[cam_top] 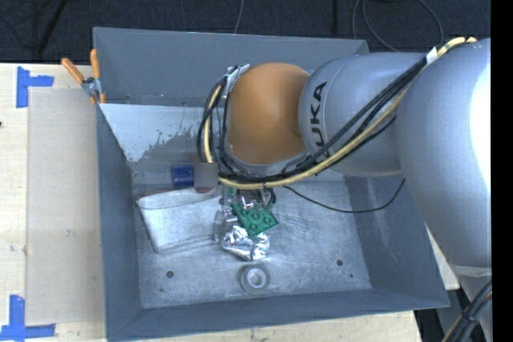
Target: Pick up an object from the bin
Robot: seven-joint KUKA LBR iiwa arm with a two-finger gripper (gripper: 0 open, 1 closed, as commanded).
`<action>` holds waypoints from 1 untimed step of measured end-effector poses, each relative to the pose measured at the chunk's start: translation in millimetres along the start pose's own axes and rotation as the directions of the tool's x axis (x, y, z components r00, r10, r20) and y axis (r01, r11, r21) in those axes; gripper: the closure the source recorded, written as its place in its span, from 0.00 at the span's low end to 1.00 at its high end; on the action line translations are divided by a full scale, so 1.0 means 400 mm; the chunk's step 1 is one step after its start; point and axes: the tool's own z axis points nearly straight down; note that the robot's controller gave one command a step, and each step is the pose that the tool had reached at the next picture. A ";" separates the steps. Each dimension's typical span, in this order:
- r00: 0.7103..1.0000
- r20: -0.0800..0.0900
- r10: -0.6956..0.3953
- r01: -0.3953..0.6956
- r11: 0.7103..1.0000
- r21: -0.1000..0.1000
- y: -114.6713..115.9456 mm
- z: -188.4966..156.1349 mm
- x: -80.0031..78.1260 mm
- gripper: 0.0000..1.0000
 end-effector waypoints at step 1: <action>0.975 0.001 -0.224 0.224 0.975 -0.001 -0.163 0.017 0.190 0.00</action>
Offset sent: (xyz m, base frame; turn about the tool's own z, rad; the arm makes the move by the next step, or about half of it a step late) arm -0.0658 -0.0739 -0.0066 -0.2283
